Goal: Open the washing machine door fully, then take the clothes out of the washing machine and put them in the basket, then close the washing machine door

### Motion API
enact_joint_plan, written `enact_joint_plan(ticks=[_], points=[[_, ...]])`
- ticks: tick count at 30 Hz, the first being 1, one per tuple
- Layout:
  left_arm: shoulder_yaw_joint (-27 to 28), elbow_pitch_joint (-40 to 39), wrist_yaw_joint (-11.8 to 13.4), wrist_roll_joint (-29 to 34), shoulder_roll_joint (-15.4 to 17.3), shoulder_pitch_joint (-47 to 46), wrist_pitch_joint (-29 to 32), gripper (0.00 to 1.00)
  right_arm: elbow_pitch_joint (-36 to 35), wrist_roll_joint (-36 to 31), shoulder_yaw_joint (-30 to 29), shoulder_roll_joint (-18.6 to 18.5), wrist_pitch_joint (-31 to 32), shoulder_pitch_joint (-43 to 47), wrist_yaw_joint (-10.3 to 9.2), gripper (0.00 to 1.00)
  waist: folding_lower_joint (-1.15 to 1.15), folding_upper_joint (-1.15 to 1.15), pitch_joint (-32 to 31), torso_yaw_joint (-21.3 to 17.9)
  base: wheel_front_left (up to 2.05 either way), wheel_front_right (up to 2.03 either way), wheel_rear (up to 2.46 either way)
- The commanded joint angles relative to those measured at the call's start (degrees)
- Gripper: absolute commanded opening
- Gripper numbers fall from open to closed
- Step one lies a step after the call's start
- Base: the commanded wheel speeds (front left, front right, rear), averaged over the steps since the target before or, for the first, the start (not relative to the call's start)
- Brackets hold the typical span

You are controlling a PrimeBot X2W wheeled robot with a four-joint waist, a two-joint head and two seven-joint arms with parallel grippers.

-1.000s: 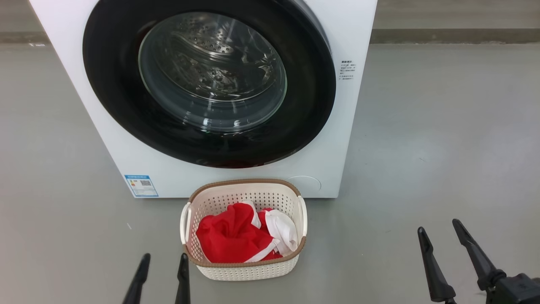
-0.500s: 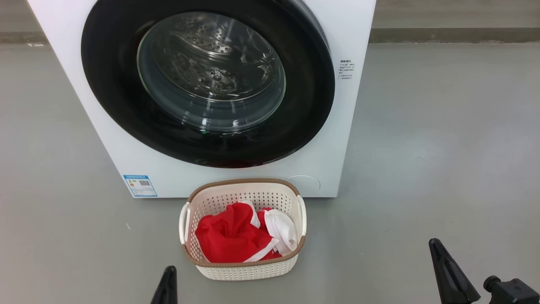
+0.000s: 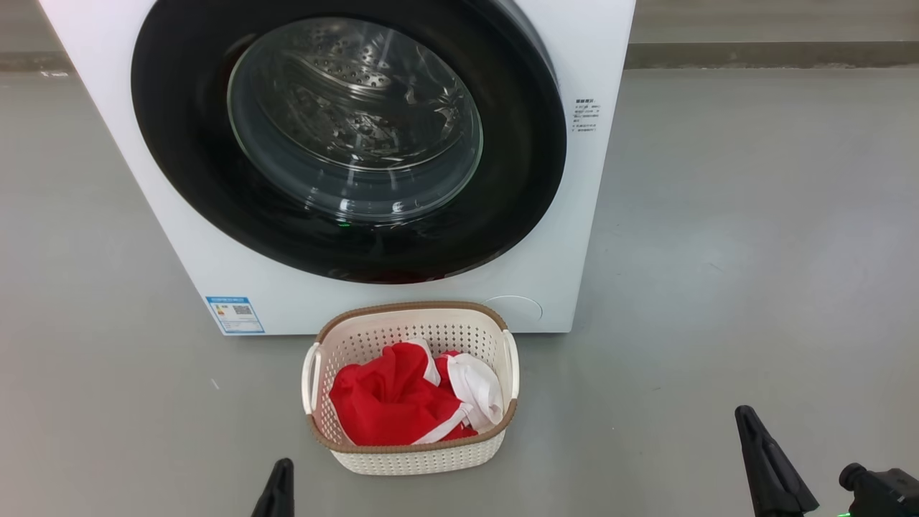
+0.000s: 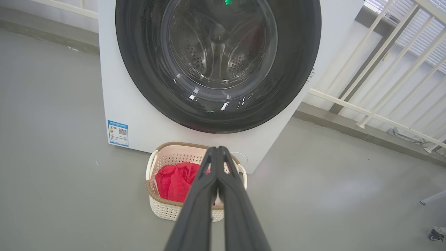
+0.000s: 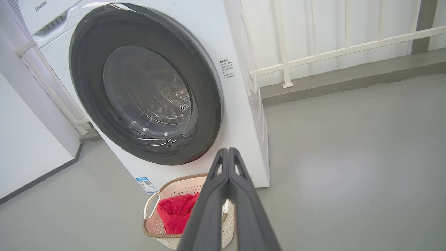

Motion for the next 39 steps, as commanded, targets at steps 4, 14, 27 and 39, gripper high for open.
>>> enact_joint_plan(ticks=[4, 14, 27, 39], points=[[2.21, -0.16, -1.48, -3.99, -0.18, -2.74, 0.78, 0.0, -0.54, 4.53, 0.64, -1.22, 0.48, -3.63, -0.05, 0.0, -0.01, 0.0, 0.11, -0.13, 0.0, 0.0, 0.0], [3.9, 1.29, -3.38, -9.29, -0.8, -3.74, 2.03, 0.0, 0.65, 10.95, 0.91, -1.74, 1.31, -5.02, -0.07, 0.0, -0.01, 0.0, 0.3, -0.36, 0.0, 0.0, 0.0], [6.37, 3.36, -6.12, -16.95, -1.73, -5.17, 3.84, 0.0, 2.36, 20.21, 1.26, -2.45, 2.55, -7.03, -0.09, 0.0, -0.01, 0.0, 0.58, -0.68, 0.0, 0.0, 0.0], [8.68, 5.25, -8.64, -24.0, -2.6, -6.49, 5.54, 0.0, 3.95, 28.74, 1.55, -3.08, 3.72, -8.88, -0.11, 0.0, -0.01, 0.0, 0.84, -0.98, 0.0, 0.0, 0.0]])
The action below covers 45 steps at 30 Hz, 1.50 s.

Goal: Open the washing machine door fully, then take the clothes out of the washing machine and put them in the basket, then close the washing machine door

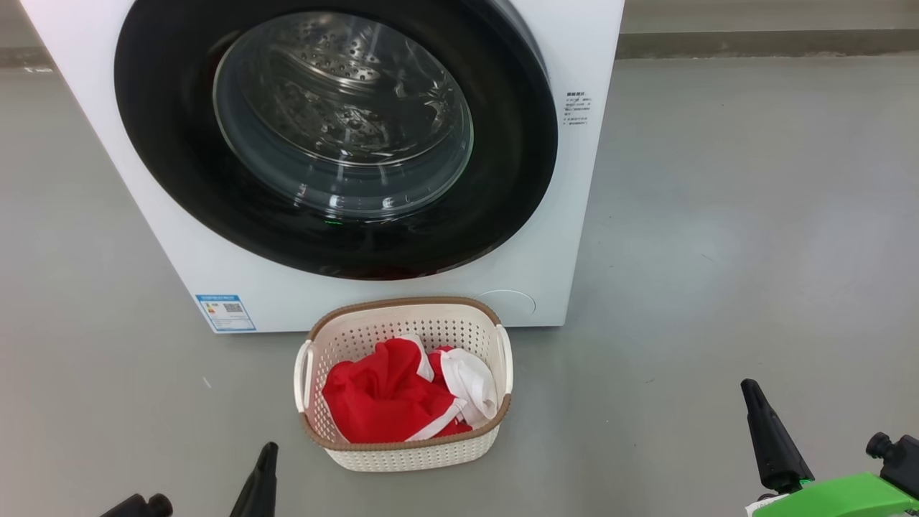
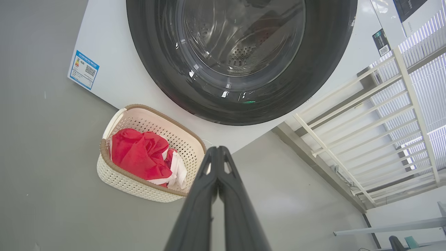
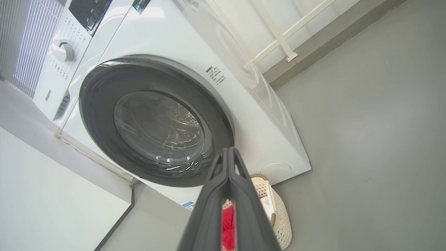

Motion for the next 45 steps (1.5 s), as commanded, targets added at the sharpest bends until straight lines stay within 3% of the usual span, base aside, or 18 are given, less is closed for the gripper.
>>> enact_joint_plan(ticks=[1, 45], points=[[1.82, -0.66, -0.78, -1.53, 0.3, -2.62, 0.39, 0.0, -0.97, 2.18, 0.46, -1.27, 0.21, -3.04, -0.1, 0.0, -0.01, 0.0, 0.03, -0.04, 0.0, 0.0, 0.0], [10.51, 6.25, -9.97, -27.2, -3.07, -7.44, 6.79, 0.0, 4.89, 33.19, 1.23, -3.36, 4.74, -9.85, -0.18, 0.0, -0.01, 0.0, 0.98, -1.14, 0.0, 0.0, 0.0]])
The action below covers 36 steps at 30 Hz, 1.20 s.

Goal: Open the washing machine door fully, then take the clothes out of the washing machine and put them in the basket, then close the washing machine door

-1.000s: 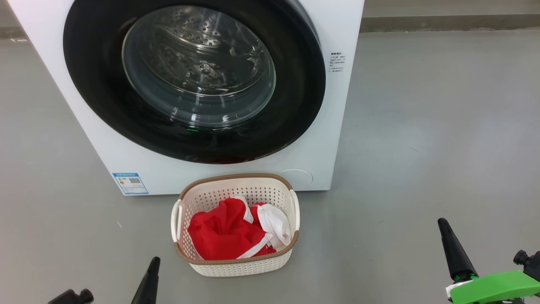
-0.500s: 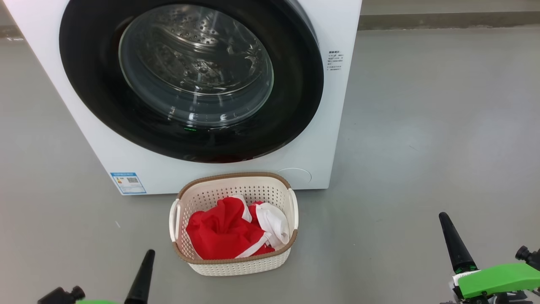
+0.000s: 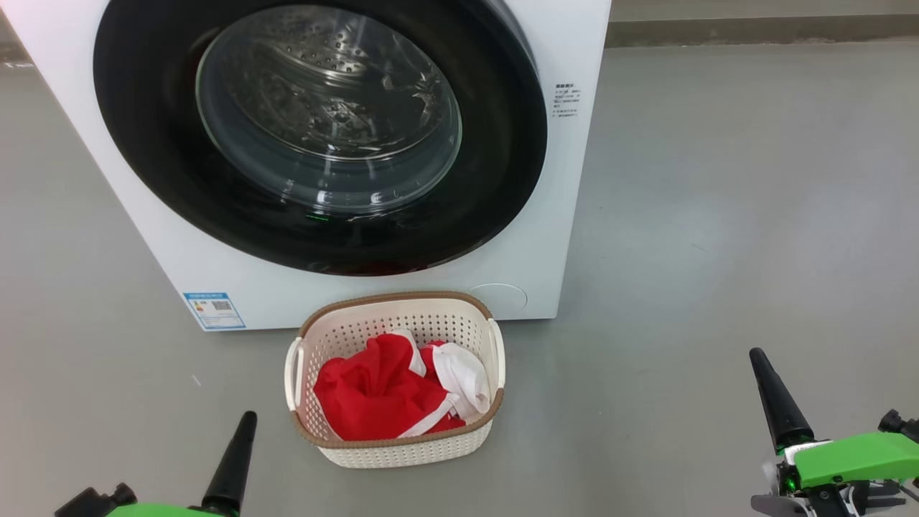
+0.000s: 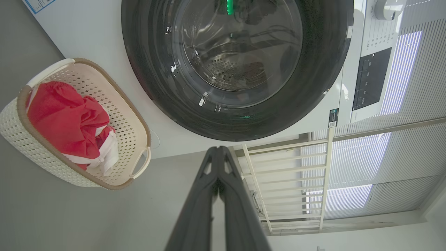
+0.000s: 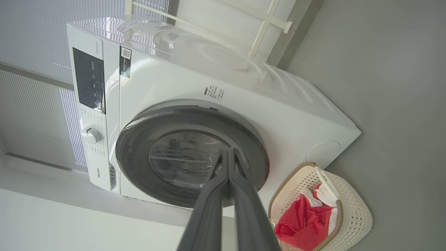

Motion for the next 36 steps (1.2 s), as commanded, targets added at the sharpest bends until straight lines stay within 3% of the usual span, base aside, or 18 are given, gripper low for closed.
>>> enact_joint_plan(ticks=[1, 19, 36], points=[[2.66, -0.57, -1.07, -1.88, 0.46, -2.77, 0.6, 0.0, -0.86, 2.67, 1.01, -1.32, 0.38, -3.13, -0.01, 0.0, 0.0, 0.0, 0.04, -0.05, 0.0, 0.0, 0.0], [6.05, 2.05, -4.57, -11.59, -0.89, -4.61, 3.1, 0.0, 1.39, 14.39, 1.2, -2.03, 2.2, -5.73, -0.04, 0.0, 0.0, 0.0, 0.4, -0.47, 0.0, 0.0, 0.0], [6.23, 2.07, -4.57, -11.43, -1.02, -4.62, 3.24, 0.0, 1.42, 14.19, 0.97, -1.86, 2.38, -5.74, -0.04, 0.0, 0.0, 0.0, 0.4, -0.47, 0.0, 0.0, 0.0]])
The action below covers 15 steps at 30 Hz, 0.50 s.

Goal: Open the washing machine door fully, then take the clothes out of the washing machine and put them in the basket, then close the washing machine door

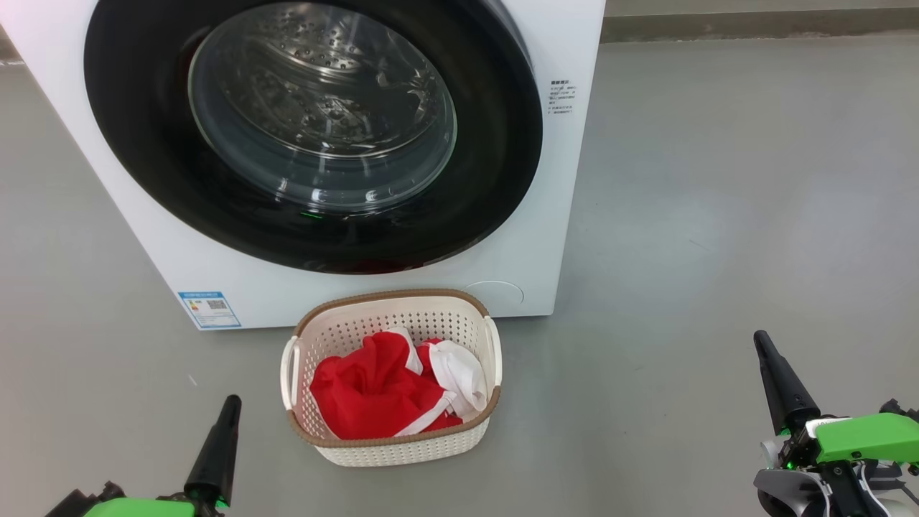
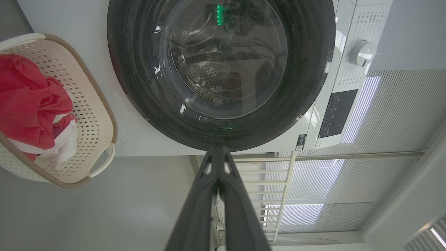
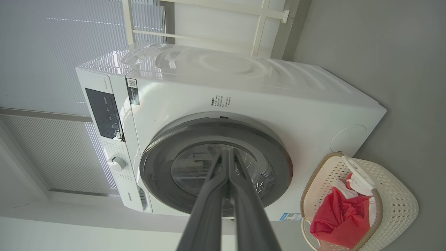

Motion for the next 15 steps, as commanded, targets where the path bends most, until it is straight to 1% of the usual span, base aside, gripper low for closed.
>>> enact_joint_plan(ticks=[1, 15], points=[[2.15, -1.18, -0.56, -0.19, 0.74, -2.41, 0.24, 0.0, -1.42, 0.32, 0.94, -0.76, 0.3, -2.34, 0.02, 0.0, 0.0, 0.0, 0.0, 0.0, 0.0, 0.0, 0.0], [2.29, -1.16, -0.56, -0.07, 0.64, -2.42, 0.35, 0.0, -1.4, 0.16, 0.76, -0.63, 0.45, -2.35, 0.02, 0.0, 0.0, 0.0, 0.0, 0.0, 0.0, 0.0, 0.0]])
